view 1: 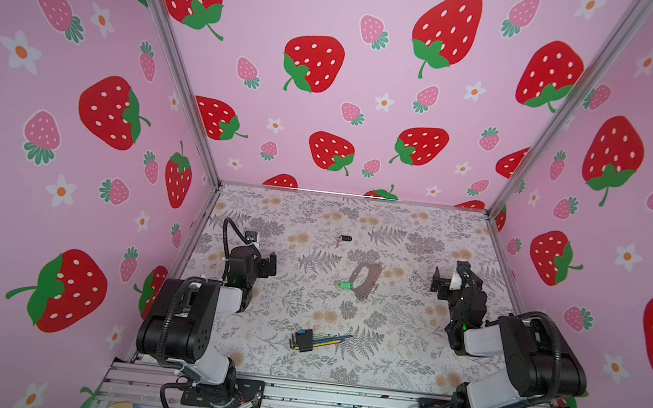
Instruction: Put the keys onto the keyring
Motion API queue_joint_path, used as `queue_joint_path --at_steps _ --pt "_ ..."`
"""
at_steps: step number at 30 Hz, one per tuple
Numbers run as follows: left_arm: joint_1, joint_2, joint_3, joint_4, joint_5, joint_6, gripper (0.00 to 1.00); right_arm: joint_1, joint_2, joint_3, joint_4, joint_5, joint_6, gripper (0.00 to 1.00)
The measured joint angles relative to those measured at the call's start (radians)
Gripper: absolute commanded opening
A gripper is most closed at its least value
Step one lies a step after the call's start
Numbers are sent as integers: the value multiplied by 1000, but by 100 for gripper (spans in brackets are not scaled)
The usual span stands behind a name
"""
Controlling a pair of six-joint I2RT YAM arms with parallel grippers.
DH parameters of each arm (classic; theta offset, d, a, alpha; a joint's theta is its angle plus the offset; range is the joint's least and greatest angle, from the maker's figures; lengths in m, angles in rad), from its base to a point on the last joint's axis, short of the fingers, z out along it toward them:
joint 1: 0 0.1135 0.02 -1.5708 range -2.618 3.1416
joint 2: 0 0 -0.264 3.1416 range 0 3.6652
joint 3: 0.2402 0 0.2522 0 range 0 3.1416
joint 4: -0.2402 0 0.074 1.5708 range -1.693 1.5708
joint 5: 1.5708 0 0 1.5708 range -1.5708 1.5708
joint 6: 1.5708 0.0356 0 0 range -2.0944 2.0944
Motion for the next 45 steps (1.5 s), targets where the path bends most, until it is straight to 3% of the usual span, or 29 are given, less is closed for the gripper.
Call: queue_joint_path --at_steps 19,25,31,39,45 --pt "2 -34 1 -37 6 0 99 0 -11 0 -14 -21 -7 97" --pt "2 -243 125 -327 45 -18 100 10 -175 119 -286 -120 -25 88" --pt "-25 -339 320 -557 233 -64 96 122 -228 314 -573 -243 -42 79" --pt "-241 -218 415 -729 311 -17 83 367 -96 505 -942 -251 -104 59" --pt "-270 -157 443 -781 322 -12 78 427 -2 567 -1099 -198 -93 55"
